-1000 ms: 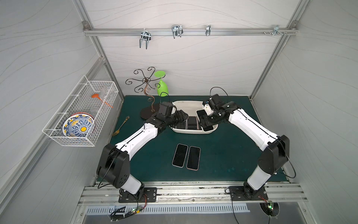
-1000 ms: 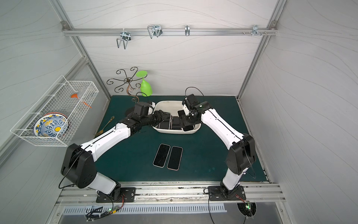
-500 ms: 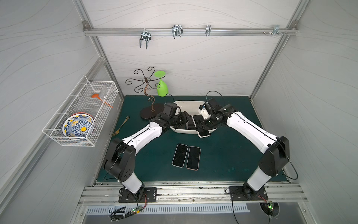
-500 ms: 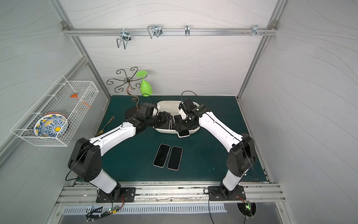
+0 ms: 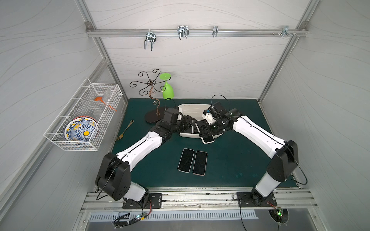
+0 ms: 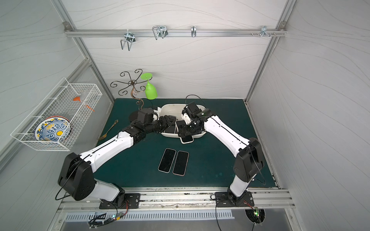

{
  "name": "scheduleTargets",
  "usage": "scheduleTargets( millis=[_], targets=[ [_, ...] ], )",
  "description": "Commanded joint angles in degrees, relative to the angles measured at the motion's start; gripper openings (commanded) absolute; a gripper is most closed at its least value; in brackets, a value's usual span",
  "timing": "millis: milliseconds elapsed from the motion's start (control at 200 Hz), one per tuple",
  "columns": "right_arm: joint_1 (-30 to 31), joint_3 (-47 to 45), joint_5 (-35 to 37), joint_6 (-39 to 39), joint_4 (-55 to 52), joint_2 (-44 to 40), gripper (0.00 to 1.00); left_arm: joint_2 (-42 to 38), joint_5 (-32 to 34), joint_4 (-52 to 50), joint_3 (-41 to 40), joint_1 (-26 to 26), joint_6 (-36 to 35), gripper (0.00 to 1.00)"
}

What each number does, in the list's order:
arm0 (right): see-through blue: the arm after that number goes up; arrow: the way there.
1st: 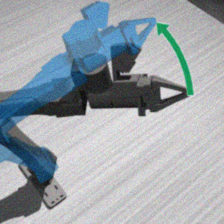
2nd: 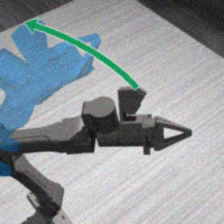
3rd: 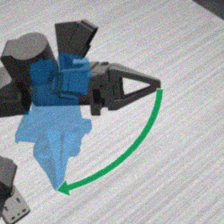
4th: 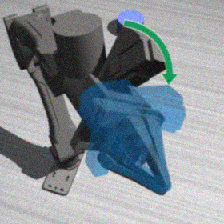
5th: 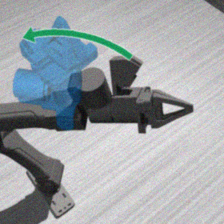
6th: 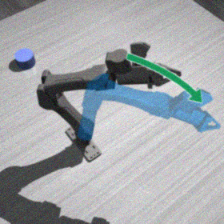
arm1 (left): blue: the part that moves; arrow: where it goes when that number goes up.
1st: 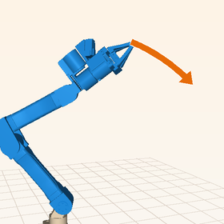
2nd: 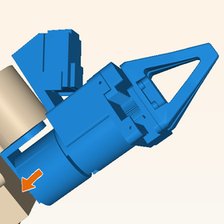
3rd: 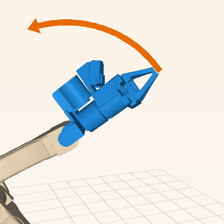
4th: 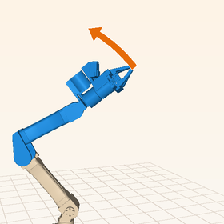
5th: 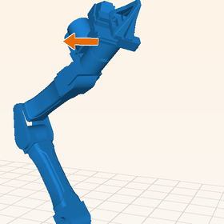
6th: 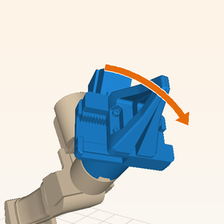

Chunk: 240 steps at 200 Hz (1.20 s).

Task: Take the phone out of the storage box
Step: Adjust the phone at the center of the board.

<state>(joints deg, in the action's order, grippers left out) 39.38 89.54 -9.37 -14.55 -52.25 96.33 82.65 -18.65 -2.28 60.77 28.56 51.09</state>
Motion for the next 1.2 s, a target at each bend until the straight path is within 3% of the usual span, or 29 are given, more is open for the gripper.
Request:
scheduleTargets(
  millis=[0, 375, 430, 615, 805, 840, 916, 1036, 1196],
  targets=[
    [0.52, 0.32, -2.88, 0.1, 3.03, 0.08, 0.4, -0.07, -1.01, 4.84, -0.37, -0.17, 1.09, 0.65],
    [4.18, 0.94, -5.21, -0.78, 3.8, 1.49, 0.41, 6.69, -3.62, 7.46, 1.33, 1.06, 3.66, 0.63],
    [4.37, 0.48, -5.44, -1.28, 4.34, 1.34, 0.41, 6.98, -3.67, 6.97, 1.63, 1.06, 3.58, 0.57],
    [3.33, -1.09, -7.05, -2.12, 5.96, 1.28, 0.41, 5.49, -3.29, 6.63, -0.38, 0.86, 3.49, 0.23],
    [1.15, -3.01, -11.0, -3.43, 8.67, 1.3, 0.43, 3.62, -3.64, 6.17, -1.16, 0.62, 3.23, 0.07],
    [0.89, -3.26, -12.16, -3.39, 9.02, 1.31, 0.47, 3.4, -3.84, 6.16, -1.22, 0.52, 3.22, 0.04],
    [-0.18, -4.83, -15.13, -2.95, 10.67, 0.52, 0.68, 2.97, -5.07, 6.29, -1.27, 0.12, 3.39, 0.01],
    [-4.11, -10.47, -23.28, -4.83, 17.43, -2.51, 0.9, 2.0, -7.74, 8.01, -2.47, -0.93, 4.33, 0.0],
    [-9.91, -17.09, -33.96, -8.13, 26.14, -5.31, 0.96, 0.89, -12.58, 10.09, -3.18, -1.4, 5.0, 0.0]
  ],
)
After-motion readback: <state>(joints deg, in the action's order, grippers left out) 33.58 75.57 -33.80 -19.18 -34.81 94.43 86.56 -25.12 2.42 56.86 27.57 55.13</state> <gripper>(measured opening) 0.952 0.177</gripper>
